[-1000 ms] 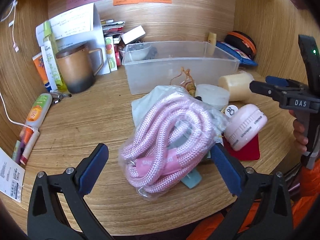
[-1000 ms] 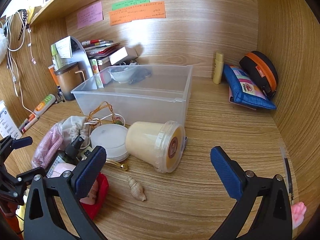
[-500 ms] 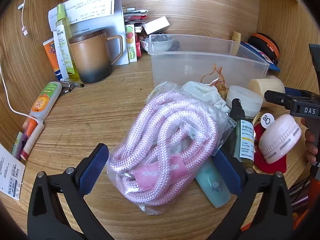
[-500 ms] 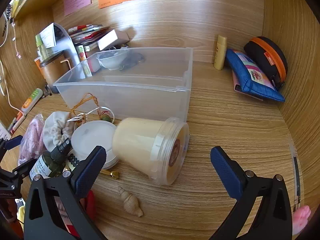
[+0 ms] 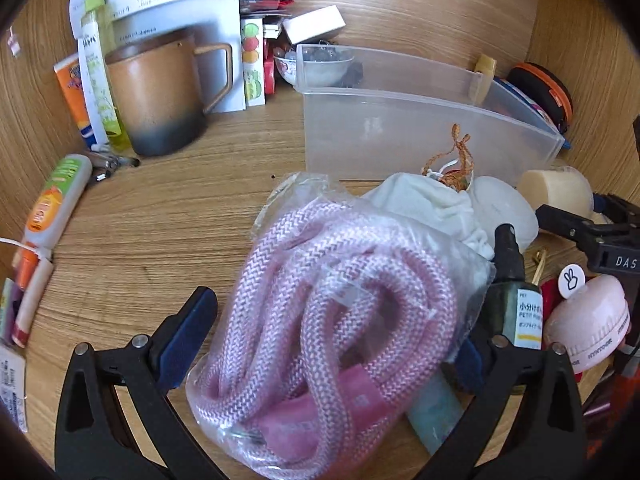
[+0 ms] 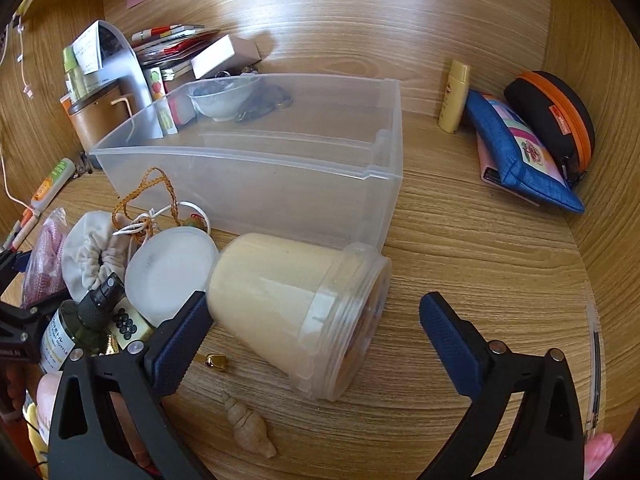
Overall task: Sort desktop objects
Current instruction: 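Reach both tools toward the bagged pink rope and cream plastic cup, then grasp the bagged pink rope with the left tool while the right tool grasps the cream cup, then lower the pink rope into the clear bin and open the left tool while the right tool places the cup, then withdraw both tools and reach toward the white pouch and blue card box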
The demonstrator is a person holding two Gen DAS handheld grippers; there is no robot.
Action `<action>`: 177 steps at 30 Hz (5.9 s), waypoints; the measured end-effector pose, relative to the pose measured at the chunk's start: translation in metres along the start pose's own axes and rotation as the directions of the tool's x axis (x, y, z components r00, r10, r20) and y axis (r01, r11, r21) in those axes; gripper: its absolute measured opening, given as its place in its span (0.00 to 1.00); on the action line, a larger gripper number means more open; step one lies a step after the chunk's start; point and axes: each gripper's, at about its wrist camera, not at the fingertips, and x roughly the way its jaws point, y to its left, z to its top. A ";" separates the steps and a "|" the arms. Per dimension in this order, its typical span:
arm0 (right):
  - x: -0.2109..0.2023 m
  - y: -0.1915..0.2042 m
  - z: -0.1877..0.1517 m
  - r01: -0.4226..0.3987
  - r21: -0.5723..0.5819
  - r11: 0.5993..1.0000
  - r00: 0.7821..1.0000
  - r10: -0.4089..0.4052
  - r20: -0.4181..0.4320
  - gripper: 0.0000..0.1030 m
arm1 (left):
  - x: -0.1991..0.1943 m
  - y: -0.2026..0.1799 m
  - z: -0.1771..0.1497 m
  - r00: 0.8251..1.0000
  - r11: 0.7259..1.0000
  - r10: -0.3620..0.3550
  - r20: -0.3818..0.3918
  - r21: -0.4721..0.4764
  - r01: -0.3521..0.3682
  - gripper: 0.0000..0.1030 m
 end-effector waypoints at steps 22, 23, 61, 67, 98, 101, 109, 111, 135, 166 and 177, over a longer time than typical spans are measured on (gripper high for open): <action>-0.023 -0.003 -0.001 -0.123 -0.033 0.992 0.991 0.125 0.046 0.62 | -0.028 0.003 -0.008 0.991 0.999 0.049 0.124 0.012 -0.051 0.71; -0.024 -0.003 -0.001 -0.130 -0.033 0.991 0.990 0.131 0.049 0.61 | -0.031 0.005 -0.008 0.990 0.999 0.050 0.130 0.000 -0.050 0.71; -0.101 -0.031 0.040 -0.124 -0.025 0.992 0.966 0.127 0.227 0.60 | -0.096 -0.014 0.074 0.939 1.000 0.000 0.344 0.020 -0.007 0.71; -0.105 -0.034 0.059 -0.120 -0.031 0.992 0.958 0.124 0.260 0.60 | -0.091 -0.015 0.096 0.939 0.999 -0.022 0.344 0.034 0.011 0.71; -0.021 -0.016 0.127 -0.233 -0.072 0.970 0.957 0.242 0.160 0.60 | 0.018 -0.037 0.170 0.986 0.995 -0.071 0.152 0.081 0.060 0.71; -0.013 -0.010 0.128 -0.233 -0.082 0.969 0.959 0.243 0.144 0.60 | 0.028 -0.042 0.174 0.989 0.994 -0.066 0.135 0.099 0.053 0.71; 0.016 -0.006 0.130 -0.240 -0.074 0.968 0.965 0.246 0.090 0.60 | 0.047 -0.053 0.183 0.992 0.991 -0.061 0.108 0.123 0.047 0.71; 0.022 -0.005 0.129 -0.244 -0.072 0.967 0.966 0.249 0.073 0.60 | 0.050 -0.055 0.183 0.993 0.991 -0.062 0.104 0.126 0.049 0.71; 0.038 -0.005 0.125 -0.175 -0.118 0.978 0.982 0.182 0.052 0.60 | 0.073 -0.059 0.173 0.998 0.985 -0.042 0.039 0.171 0.034 0.72; -0.036 0.003 0.122 -0.060 -0.181 0.982 0.975 0.096 0.199 0.94 | 0.001 -0.051 0.172 0.986 0.991 0.003 0.169 0.134 -0.026 0.96; -0.071 0.015 0.091 0.017 -0.219 0.976 0.965 0.042 0.260 0.95 | -0.039 -0.042 0.145 0.980 0.993 0.010 0.201 0.111 -0.033 0.97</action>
